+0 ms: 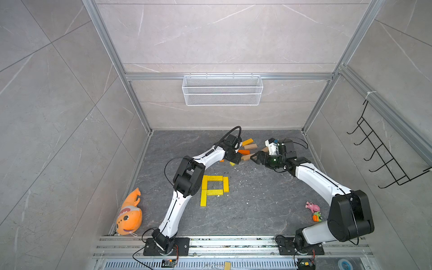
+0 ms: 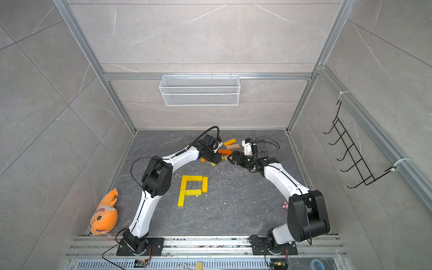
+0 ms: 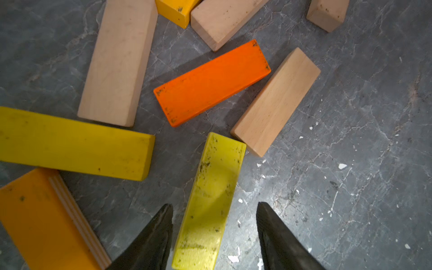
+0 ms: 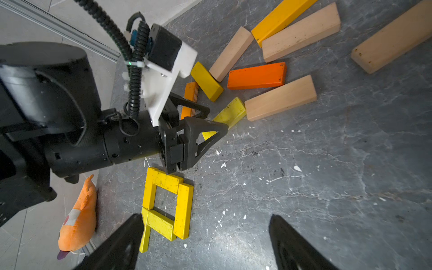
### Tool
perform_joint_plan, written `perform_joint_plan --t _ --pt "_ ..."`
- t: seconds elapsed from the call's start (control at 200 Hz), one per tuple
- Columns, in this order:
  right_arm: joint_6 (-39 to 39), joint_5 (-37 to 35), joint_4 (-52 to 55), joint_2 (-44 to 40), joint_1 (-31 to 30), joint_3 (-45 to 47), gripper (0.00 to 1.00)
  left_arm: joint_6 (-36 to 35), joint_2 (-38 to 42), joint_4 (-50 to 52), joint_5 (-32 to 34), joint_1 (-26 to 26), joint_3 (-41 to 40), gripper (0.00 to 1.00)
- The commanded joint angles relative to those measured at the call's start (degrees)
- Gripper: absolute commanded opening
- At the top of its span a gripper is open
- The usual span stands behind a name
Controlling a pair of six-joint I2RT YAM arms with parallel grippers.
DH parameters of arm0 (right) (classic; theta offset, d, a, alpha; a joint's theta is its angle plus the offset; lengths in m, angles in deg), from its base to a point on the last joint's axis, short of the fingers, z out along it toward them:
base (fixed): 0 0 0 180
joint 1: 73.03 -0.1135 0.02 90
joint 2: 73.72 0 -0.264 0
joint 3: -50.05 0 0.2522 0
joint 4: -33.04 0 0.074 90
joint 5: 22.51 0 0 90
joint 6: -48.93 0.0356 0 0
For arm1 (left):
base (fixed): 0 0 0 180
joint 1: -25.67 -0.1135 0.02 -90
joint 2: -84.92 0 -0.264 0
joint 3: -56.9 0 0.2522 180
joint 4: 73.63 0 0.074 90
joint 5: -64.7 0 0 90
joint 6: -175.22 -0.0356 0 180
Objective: Assemble the number 8 with building blocks
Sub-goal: Pick up the building block from the center of the board.
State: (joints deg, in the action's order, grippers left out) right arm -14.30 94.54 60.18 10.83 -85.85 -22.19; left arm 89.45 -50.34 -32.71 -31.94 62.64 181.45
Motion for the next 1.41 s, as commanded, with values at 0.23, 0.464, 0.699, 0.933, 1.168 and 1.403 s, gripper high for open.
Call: perform_joint_plan --t 0.23,0.464,0.699,0.933,1.168,1.403 --pt "-2.1 -0.9 0.1 -2.4 0.1 2.2 0.86 -3.3 -4.0 2.6 -0.8 -0.2 5.1 0.57" --pt "-2.0 -0.9 -0.5 -2.2 0.2 3.0 0.86 -3.6 -4.5 3.2 -0.8 -0.1 5.5 0.46" --pt "-1.9 -0.9 -0.4 -2.5 0.3 3.1 0.86 -5.6 -5.2 4.9 1.9 0.8 6.2 0.37" --pt "-1.7 -0.4 -0.4 -4.0 0.3 3.9 0.86 -7.5 -5.0 6.3 7.8 2.0 6.6 0.30" --pt "-2.5 1.6 -0.4 -8.8 0.3 6.8 0.86 -6.5 0.5 7.7 9.6 2.6 6.2 0.27" --pt "-2.6 -0.2 2.7 -17.4 -1.4 11.7 0.86 -0.4 12.5 10.9 12.4 4.3 -1.7 0.27"
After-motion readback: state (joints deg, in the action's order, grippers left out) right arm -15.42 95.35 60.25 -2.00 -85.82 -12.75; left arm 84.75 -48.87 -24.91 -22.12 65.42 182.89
